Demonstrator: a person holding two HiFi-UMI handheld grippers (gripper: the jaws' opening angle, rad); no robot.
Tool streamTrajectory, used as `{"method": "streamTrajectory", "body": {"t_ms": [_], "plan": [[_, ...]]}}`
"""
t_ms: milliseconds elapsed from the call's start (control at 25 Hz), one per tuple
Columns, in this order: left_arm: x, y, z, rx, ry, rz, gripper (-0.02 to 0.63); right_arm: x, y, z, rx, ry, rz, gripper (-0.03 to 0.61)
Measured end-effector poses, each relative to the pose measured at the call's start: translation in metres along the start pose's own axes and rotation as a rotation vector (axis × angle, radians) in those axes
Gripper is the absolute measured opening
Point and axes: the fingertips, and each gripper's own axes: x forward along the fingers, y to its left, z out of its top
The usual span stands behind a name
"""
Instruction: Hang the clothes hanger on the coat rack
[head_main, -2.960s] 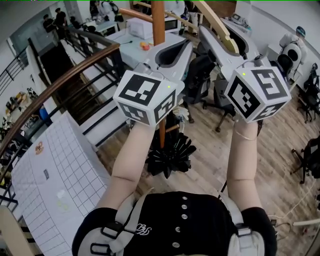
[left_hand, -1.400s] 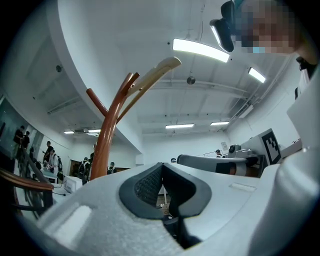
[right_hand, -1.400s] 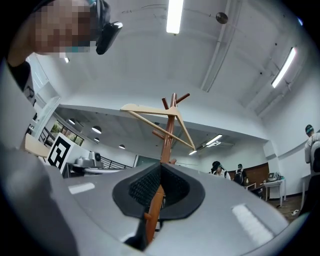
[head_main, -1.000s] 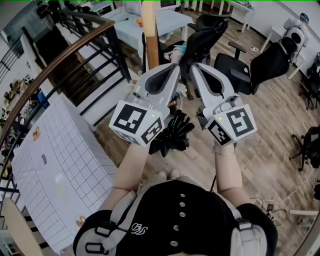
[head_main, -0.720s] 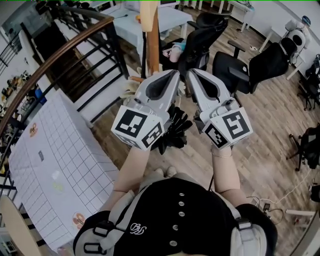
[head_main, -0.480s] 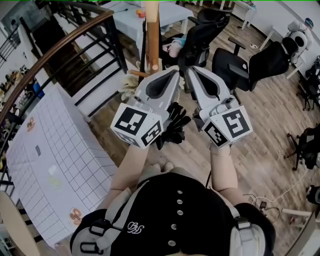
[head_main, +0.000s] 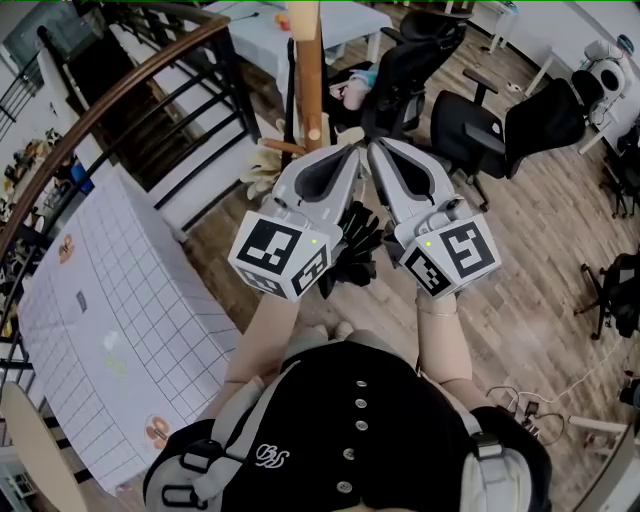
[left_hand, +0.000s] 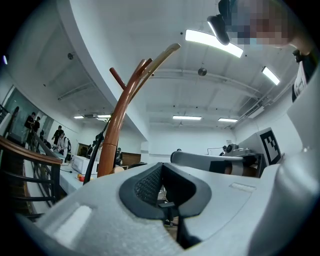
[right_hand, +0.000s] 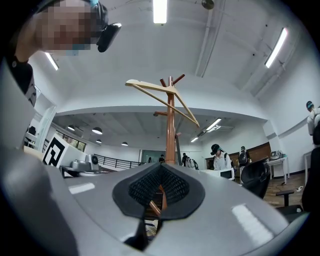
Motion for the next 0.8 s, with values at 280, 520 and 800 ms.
{"method": "streamTrajectory", "body": {"t_ms": [280, 520, 800], "plan": [[0.002, 0.005, -0.002, -0.026, -0.009, -0.008, -0.002, 0.004, -0.004, -0.015, 0.011, 0.039, -0.006, -0.002], [0.002, 0.007, -0.005, -0.033, -0.004, -0.016, -0.002, 0.006, -0.005, -0.02, 0.009, 0.049, -0.01, -0.002], [0.005, 0.008, -0.008, -0.041, 0.001, -0.026, -0.002, 0.008, -0.004, -0.021, 0.009, 0.05, -0.005, -0.002]]}}
